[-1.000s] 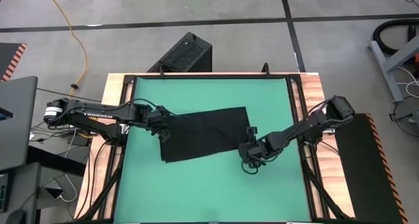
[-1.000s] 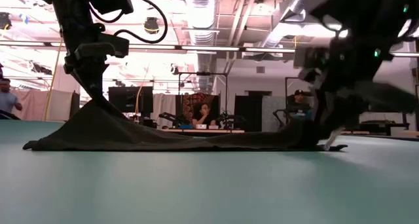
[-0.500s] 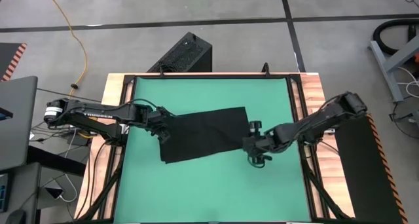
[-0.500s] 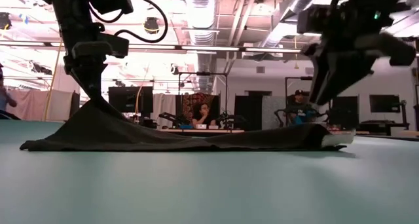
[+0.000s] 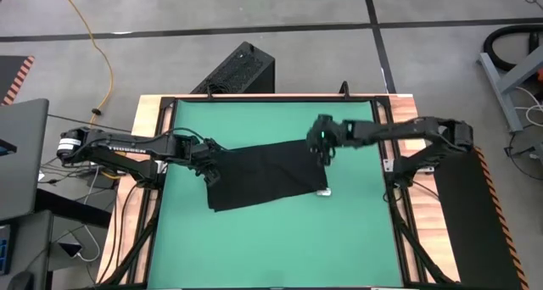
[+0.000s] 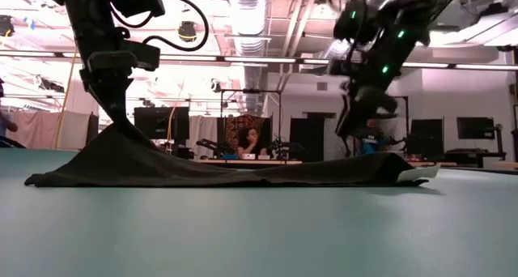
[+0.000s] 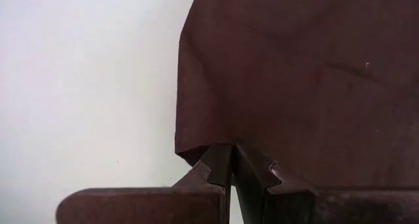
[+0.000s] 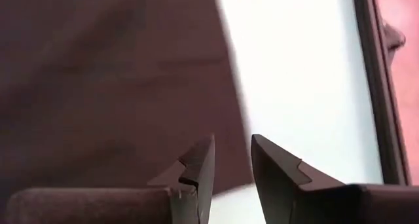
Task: Roll towel
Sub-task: Roll the black towel
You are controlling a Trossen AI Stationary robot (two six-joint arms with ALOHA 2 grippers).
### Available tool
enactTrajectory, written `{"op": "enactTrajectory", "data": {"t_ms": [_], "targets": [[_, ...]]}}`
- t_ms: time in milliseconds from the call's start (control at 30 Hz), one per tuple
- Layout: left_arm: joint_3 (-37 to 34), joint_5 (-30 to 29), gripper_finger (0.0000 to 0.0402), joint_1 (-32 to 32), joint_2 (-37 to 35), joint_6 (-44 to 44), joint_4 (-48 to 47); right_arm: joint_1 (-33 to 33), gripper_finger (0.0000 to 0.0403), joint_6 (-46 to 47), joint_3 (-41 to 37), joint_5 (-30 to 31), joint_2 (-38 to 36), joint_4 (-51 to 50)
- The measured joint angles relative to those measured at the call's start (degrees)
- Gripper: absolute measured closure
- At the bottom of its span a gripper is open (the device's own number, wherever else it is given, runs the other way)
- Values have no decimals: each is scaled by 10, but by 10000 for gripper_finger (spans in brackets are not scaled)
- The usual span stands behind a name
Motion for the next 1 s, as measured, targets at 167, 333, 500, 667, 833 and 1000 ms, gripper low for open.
{"op": "enactTrajectory", "data": {"t_ms": [167,333,500,667,833,1000], "targets": [[0,-3,402,0,0,10,4,-95,280,-59,7,-86,53,20],[0,-3,402,0,0,10,13,-141,280,-81,45,-112,134,4],[0,-1,402,0,0,17,14,-148,280,-93,105,-120,199,-67],[0,-2,402,0,0,25,16,-146,280,-92,145,-126,228,-135],[0,-4,401,0,0,26,17,-144,280,-91,156,-126,225,-161],[0,-4,401,0,0,26,17,-144,280,-92,163,-130,187,-162]]}}
